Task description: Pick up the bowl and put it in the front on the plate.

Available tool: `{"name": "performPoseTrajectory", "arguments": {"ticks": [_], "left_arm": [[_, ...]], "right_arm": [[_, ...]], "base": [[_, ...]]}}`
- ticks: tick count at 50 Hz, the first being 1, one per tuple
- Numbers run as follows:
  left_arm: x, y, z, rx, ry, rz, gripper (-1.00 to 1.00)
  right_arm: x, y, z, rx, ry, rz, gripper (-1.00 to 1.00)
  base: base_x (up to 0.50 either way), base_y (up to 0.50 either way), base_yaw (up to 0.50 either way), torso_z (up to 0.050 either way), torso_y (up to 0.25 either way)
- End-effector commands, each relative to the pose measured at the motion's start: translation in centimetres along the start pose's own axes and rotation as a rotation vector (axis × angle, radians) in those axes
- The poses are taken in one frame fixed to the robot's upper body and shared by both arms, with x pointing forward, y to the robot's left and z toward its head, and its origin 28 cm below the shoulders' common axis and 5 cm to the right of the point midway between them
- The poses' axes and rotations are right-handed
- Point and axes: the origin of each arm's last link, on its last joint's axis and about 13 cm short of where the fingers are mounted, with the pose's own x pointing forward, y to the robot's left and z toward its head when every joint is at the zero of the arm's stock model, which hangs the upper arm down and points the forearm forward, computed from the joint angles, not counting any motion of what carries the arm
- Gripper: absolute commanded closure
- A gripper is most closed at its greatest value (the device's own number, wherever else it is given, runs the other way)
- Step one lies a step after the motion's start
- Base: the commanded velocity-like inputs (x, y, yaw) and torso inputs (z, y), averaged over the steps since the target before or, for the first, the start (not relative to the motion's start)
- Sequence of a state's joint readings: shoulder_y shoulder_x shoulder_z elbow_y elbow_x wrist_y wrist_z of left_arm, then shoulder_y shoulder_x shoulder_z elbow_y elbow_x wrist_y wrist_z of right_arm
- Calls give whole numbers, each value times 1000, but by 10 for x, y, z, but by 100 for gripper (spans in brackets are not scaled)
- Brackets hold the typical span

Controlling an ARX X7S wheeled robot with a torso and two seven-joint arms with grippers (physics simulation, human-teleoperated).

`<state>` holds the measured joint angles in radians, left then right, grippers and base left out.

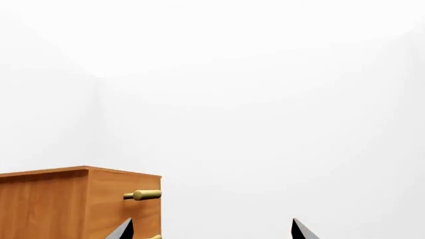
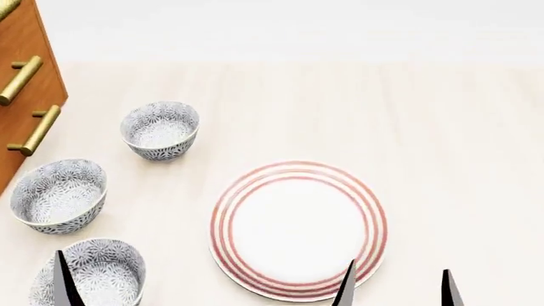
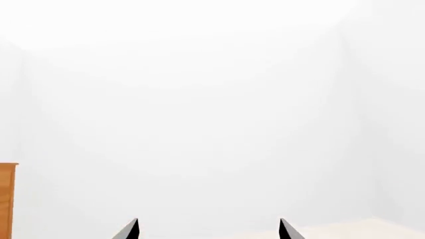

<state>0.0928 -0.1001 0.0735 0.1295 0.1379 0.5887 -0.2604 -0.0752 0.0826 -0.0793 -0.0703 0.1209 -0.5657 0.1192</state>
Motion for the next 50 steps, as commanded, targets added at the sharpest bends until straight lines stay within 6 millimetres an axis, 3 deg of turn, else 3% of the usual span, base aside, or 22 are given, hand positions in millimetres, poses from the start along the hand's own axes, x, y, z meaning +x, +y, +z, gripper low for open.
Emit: {"name": "performPoseTrajectory", "arguments": {"ticks": [1, 37, 50], "left_arm": [[0, 0, 4, 13, -43, -3, -100], [-1, 0, 6, 19, -60, -8, -100], [-1, -1, 5, 18, -57, -12, -100]], "right_arm": [[0, 1, 3, -11, -38, 21, -100], [-1, 2, 5, -6, -49, 30, -100], [-1, 2, 5, 6, -53, 40, -100]], "base": [[500, 0, 0, 0, 0], [498, 0, 0, 0, 0], [18, 160, 0, 0, 0]]}}
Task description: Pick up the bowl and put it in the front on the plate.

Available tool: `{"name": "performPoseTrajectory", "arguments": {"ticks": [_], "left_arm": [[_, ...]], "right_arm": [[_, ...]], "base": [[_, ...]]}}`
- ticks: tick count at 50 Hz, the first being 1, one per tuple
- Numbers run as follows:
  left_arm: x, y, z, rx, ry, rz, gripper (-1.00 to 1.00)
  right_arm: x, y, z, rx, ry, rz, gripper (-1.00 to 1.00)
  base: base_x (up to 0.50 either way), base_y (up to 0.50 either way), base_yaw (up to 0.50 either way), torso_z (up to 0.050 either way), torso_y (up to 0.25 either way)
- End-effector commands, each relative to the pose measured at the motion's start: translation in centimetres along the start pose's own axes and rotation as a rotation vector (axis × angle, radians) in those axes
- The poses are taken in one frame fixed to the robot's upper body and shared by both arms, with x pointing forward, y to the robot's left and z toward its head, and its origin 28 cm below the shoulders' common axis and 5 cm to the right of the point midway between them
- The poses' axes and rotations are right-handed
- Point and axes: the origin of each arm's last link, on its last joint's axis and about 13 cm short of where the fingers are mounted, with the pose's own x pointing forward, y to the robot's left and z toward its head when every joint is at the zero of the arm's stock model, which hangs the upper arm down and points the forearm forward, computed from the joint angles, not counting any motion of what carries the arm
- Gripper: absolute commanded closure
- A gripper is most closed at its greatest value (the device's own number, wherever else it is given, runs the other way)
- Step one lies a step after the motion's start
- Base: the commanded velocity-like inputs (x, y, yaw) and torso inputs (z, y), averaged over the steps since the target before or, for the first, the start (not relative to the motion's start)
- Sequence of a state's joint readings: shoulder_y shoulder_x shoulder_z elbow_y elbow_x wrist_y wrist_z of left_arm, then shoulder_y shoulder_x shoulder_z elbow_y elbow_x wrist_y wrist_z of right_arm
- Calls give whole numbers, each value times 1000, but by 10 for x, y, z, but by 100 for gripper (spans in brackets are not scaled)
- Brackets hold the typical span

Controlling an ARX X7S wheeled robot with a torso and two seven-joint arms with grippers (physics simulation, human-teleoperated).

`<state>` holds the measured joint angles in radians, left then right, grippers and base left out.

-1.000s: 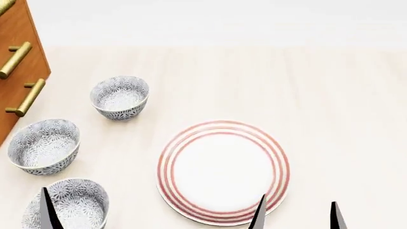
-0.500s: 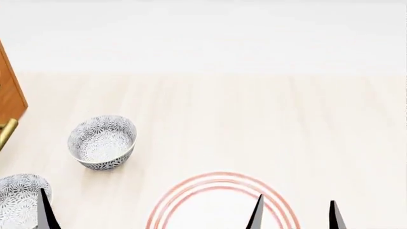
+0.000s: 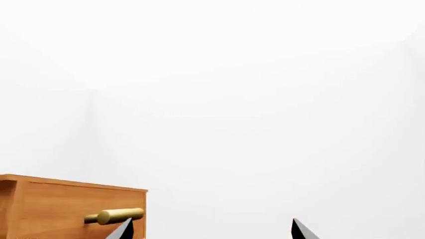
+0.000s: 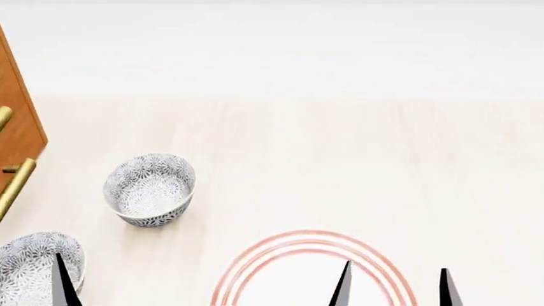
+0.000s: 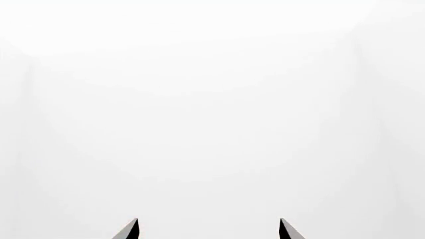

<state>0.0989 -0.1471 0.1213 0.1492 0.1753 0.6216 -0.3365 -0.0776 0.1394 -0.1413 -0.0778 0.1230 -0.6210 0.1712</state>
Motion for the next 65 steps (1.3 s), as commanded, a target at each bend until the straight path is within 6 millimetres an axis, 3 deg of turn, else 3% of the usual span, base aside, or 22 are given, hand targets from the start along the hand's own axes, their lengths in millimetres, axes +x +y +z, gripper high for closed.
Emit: {"name": "performPoseTrajectory", "arguments": {"ticks": [1, 20, 41, 65], "left_arm": [[0, 0, -1, 1, 2, -1, -100], [0, 1, -2, 0, 10, 1, -100], [0, 0, -2, 6, 9, -10, -100], [0, 0, -2, 2, 13, -10, -100]], "right_arm": [[0, 1, 0, 4, -6, 10, -100], [0, 1, 0, 4, -1, 5, -100], [0, 1, -2, 13, 9, 0, -100], [0, 1, -2, 17, 19, 2, -100]], "base": [[0, 500, 0, 0, 0], [0, 500, 0, 0, 0], [0, 6, 0, 0, 0], [0, 0, 0, 0, -212]]}}
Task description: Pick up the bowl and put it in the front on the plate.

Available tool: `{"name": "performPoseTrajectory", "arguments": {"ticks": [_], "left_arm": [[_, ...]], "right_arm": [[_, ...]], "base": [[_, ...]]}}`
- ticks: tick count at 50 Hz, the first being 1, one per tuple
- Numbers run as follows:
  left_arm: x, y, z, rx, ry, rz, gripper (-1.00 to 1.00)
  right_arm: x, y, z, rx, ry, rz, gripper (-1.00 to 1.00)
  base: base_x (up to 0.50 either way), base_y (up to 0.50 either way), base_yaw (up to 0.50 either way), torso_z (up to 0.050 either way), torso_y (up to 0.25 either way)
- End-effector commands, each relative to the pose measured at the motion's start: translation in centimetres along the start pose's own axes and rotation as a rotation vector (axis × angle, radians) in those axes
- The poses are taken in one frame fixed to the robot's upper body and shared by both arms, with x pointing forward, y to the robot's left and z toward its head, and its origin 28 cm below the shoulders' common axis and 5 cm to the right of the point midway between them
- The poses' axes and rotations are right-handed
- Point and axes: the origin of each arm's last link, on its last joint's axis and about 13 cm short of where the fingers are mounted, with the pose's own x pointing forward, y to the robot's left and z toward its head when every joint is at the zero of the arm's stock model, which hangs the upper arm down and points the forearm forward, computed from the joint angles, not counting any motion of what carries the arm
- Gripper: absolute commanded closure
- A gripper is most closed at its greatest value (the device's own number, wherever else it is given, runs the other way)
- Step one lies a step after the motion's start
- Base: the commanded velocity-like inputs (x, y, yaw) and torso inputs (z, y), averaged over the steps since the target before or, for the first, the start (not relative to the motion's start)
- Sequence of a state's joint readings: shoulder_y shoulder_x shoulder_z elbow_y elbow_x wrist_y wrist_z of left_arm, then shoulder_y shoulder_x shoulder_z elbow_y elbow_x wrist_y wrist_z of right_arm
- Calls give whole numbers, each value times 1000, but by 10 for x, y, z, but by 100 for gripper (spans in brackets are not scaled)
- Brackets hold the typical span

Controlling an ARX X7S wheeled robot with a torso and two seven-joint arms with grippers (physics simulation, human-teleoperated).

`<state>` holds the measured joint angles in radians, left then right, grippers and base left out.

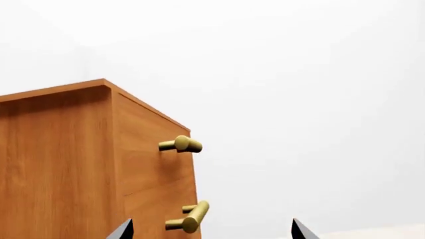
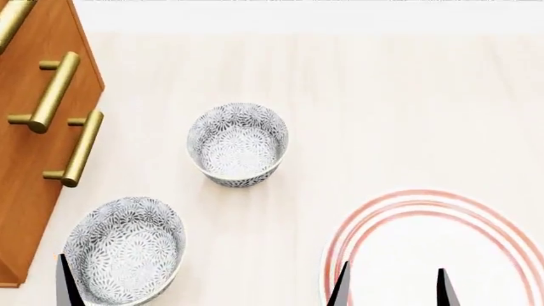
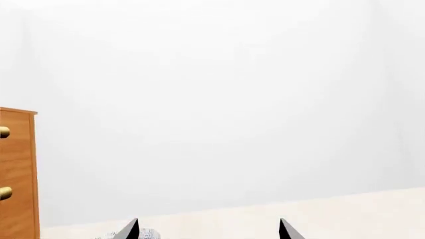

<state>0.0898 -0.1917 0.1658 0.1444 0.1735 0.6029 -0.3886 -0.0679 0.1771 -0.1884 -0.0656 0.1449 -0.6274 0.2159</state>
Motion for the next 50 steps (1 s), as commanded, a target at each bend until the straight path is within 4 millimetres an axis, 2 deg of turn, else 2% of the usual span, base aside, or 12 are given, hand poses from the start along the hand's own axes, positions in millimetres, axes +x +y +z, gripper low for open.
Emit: {"name": "performPoseTrajectory", "arguments": {"ticks": [1, 11, 17, 21, 22, 23, 24, 29, 33, 40, 45, 50], "left_arm": [[0, 0, 0, -5, 3, -1, -100], [0, 0, 0, 0, 9, 1, -100], [1, 0, 2, 3, -2, 4, -100], [1, 1, 2, 3, -5, 6, -100], [1, 1, 2, 2, -4, 6, -100], [1, 1, 2, 1, -4, 6, -100], [0, 1, 2, 0, -2, 6, -100], [0, 0, 1, -2, 3, 6, -100], [0, 0, 1, -5, 11, 6, -100], [-1, 0, -1, -8, 20, 4, -100], [-1, 0, -1, -8, 28, 2, -100], [-1, 0, -2, -7, 39, 3, -100]], "right_arm": [[1, 0, 0, 2, 9, 1, -100], [5, 0, -4, -5, 68, 17, -100], [23, 6, 6, -7, 159, -12, -100], [54, 15, 27, -2, 217, 14, -100], [69, 16, 36, -24, 204, -14, -100], [74, 17, 40, -23, 207, -9, -100], [91, 17, 51, 1, 213, 1, -100], [133, 17, 63, 16, 290, 25, -100], [167, 19, 64, 13, 386, 55, -100], [203, 25, 66, 46, 520, 110, -100], [220, 32, 64, 76, 599, 116, -100], [227, 38, 59, 124, 700, 123, -100]], "base": [[0, 0, 0, 0, 0], [0, 0, 0, 0, 0], [0, 0, 0, 0, 0], [0, 0, 0, 0, 0], [0, 0, 0, 0, 0], [0, 0, 0, 0, 0], [0, 0, 0, 0, 0], [0, 0, 0, 0, 0], [0, 0, 0, 0, 0], [0, 0, 0, 0, 0], [0, 0, 0, 0, 0], [0, 0, 0, 0, 0]]}}
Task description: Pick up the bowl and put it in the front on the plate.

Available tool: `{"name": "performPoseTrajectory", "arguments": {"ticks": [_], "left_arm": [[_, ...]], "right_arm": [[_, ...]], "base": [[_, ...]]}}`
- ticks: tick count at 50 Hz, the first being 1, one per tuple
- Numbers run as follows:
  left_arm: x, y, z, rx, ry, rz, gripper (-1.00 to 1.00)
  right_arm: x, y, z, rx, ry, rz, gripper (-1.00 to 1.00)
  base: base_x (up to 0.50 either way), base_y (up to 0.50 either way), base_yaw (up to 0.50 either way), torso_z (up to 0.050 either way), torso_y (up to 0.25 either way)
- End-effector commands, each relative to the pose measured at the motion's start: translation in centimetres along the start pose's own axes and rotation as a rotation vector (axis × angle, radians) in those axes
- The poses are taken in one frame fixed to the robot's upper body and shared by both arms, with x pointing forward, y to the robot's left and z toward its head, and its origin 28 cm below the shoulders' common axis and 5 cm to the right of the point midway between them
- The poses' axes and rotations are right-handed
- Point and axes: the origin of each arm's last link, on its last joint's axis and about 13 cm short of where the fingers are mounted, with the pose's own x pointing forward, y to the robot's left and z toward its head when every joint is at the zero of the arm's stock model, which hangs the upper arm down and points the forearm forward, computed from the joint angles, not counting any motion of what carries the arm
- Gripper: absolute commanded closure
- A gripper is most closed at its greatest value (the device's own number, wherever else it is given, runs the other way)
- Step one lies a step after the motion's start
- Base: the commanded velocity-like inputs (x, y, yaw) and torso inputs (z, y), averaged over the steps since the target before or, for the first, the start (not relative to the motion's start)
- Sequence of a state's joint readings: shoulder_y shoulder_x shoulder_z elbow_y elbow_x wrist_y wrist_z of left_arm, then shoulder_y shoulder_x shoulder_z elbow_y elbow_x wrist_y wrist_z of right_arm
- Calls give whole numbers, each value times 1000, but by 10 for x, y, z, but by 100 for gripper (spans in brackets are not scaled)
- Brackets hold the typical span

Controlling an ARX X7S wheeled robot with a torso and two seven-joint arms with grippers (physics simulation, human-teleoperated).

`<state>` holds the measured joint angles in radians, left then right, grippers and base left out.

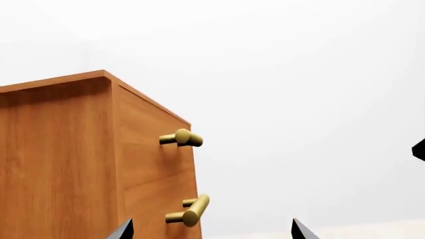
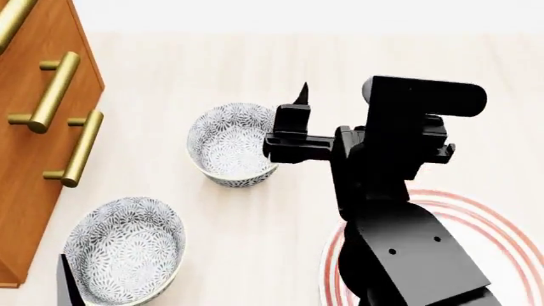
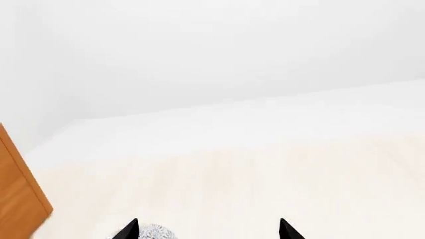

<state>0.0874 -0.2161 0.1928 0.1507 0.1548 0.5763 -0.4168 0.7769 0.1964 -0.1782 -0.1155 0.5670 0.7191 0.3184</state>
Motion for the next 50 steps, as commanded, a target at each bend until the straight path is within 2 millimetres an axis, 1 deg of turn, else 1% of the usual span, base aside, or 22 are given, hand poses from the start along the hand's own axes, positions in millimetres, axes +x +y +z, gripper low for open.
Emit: {"name": "performPoseTrajectory", "arguments": {"ticks": [1, 3, 9, 11, 14, 19, 22, 27, 28, 30, 36, 46, 50], "left_arm": [[0, 0, -2, -1, 18, -2, -100], [-1, 0, -2, -1, 19, -2, -100], [0, 0, -3, -2, 26, -2, -100], [0, 0, -3, -1, 27, -2, -100], [-1, -1, -3, -2, 30, -4, -100], [-1, -1, -3, -2, 32, -4, -100], [-1, -1, -3, -2, 33, -6, -100], [-1, -1, -3, -2, 35, -5, -100], [-1, -1, -3, -2, 36, -5, -100], [-1, -1, -3, -2, 36, -6, -100], [-1, -1, -4, -3, 38, -6, -100], [-1, -1, -4, -4, 40, -8, -100], [-1, -1, -4, -3, 39, -9, -100]], "right_arm": [[29, 13, 23, 54, 194, 63, -100], [32, 14, 22, 79, 220, 62, -100], [43, 19, 26, 157, 295, 49, -100], [44, 19, 27, 157, 295, 47, -100], [51, 20, 33, 213, 331, 26, -100], [57, 23, 38, 264, 337, 17, -100], [62, 25, 35, 302, 377, 10, -100], [65, 28, 32, 298, 390, 1, -100], [65, 29, 28, 257, 415, -13, -100], [63, 30, 22, 235, 459, -29, -100], [63, 33, 20, 228, 492, -34, -100], [64, 32, 10, 305, 558, -68, -100], [66, 35, 12, 349, 563, -72, -100]], "base": [[0, 0, 0, 0, 0], [0, 0, 0, 0, 0], [0, 0, 0, 0, 0], [0, 0, 0, 0, 0], [0, 0, 0, 0, 0], [0, 0, 0, 0, 0], [0, 0, 0, 0, 0], [0, 0, 0, 0, 0], [0, 0, 0, 0, 0], [0, 0, 0, 0, 0], [0, 0, 0, 0, 0], [0, 0, 0, 0, 0], [0, 0, 0, 0, 0]]}}
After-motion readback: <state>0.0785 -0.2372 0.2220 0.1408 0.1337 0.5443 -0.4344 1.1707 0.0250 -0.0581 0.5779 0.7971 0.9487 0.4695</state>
